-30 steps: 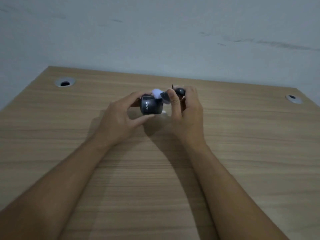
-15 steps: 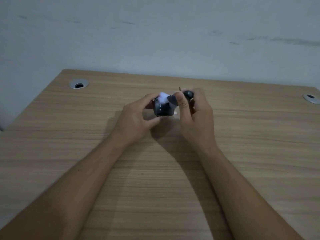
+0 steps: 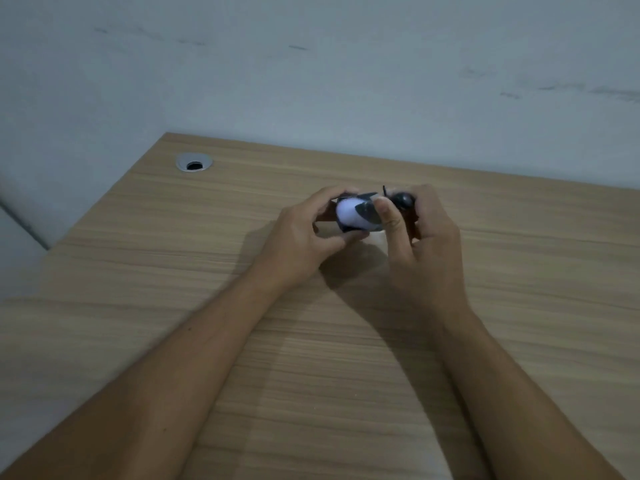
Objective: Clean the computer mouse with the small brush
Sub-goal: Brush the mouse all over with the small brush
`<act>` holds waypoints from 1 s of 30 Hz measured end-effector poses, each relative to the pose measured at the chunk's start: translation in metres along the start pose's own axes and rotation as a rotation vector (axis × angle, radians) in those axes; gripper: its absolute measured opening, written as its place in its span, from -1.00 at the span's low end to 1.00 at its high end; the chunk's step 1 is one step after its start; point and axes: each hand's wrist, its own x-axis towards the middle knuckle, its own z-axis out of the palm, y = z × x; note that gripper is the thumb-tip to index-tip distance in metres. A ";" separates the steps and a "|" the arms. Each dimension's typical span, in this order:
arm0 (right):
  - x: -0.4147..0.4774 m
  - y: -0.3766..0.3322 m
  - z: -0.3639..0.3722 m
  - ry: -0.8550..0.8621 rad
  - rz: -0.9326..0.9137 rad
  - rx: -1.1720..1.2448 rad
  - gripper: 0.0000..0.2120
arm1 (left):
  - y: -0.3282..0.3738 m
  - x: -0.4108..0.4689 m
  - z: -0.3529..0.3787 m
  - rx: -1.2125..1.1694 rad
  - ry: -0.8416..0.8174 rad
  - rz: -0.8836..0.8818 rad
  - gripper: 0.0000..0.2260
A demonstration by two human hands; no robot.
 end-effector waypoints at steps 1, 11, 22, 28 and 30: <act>0.005 0.003 -0.001 0.053 0.059 -0.020 -0.82 | -0.003 0.000 0.000 -0.043 -0.009 -0.032 -0.44; 0.004 0.007 -0.006 0.007 0.041 -0.034 -0.83 | -0.014 0.005 -0.002 -0.354 -0.053 -0.156 -0.45; 0.007 0.012 -0.018 0.020 0.069 -0.089 -0.78 | -0.006 0.003 -0.003 -0.430 -0.067 -0.247 -0.48; 0.001 0.001 -0.015 -0.036 0.041 -0.002 -0.92 | -0.002 0.000 -0.004 -0.370 -0.113 -0.255 -0.53; 0.004 0.004 -0.020 -0.089 -0.012 -0.038 -0.84 | -0.002 -0.001 -0.004 -0.365 -0.112 -0.277 -0.52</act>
